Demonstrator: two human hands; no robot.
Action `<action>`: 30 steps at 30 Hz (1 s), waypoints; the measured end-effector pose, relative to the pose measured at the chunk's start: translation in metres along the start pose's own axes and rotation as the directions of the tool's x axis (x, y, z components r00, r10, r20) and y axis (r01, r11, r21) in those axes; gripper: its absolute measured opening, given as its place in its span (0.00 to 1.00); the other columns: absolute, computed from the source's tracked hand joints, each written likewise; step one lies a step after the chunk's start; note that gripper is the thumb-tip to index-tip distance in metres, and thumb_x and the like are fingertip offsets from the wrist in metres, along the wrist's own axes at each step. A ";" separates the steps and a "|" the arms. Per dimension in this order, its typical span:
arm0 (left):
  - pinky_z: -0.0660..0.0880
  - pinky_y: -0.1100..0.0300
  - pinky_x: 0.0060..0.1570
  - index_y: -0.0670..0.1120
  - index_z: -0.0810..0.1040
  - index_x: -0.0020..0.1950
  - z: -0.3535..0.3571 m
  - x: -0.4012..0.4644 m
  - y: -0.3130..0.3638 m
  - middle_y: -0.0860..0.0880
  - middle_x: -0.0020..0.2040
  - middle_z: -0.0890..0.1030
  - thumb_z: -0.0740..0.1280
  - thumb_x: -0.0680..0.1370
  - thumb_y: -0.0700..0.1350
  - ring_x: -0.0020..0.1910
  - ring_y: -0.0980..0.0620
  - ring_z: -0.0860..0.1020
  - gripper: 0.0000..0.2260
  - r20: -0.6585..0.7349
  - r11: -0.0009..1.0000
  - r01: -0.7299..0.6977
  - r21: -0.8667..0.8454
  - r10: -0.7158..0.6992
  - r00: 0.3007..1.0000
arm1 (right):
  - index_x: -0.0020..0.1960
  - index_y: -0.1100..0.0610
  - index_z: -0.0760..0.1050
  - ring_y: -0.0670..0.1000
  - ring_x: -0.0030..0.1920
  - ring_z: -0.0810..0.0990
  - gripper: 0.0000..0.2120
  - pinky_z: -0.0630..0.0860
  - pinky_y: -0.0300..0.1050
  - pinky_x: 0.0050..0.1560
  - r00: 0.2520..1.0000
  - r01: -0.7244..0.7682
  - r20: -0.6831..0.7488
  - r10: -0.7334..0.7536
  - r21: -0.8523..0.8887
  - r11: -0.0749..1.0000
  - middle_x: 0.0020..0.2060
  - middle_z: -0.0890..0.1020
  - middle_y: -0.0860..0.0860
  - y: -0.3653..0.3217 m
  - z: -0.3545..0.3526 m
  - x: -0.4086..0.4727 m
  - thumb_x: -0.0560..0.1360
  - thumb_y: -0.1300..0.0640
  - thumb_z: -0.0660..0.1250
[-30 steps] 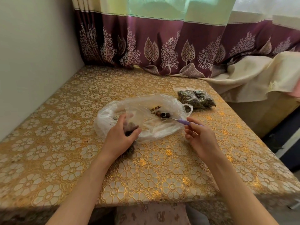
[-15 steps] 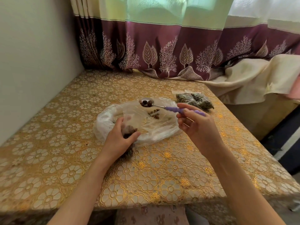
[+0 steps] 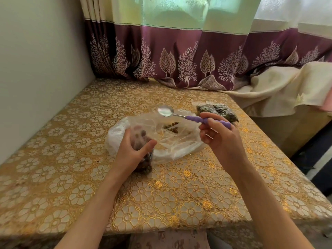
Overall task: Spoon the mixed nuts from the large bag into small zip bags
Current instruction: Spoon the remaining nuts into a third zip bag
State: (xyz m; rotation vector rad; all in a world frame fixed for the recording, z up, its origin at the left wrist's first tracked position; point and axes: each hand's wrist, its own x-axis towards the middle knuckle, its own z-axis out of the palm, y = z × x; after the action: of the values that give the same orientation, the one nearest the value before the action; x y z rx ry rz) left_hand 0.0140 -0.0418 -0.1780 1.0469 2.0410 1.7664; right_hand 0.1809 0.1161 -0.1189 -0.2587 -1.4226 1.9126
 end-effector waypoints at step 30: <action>0.70 0.47 0.64 0.56 0.66 0.64 -0.002 0.000 0.002 0.47 0.61 0.77 0.72 0.61 0.66 0.61 0.51 0.76 0.36 0.041 0.999 0.053 -0.009 -0.053 0.998 | 0.36 0.57 0.80 0.45 0.27 0.75 0.14 0.69 0.36 0.26 0.954 -0.131 -0.299 0.039 -0.297 0.946 0.38 0.85 0.59 0.063 0.008 0.054 0.78 0.61 0.62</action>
State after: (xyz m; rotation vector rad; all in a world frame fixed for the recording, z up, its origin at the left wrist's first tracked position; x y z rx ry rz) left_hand 0.0138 -0.0431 -0.1762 1.0078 2.0153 1.7134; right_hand 0.1109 0.1374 -0.1593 -0.7339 -1.5268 1.6246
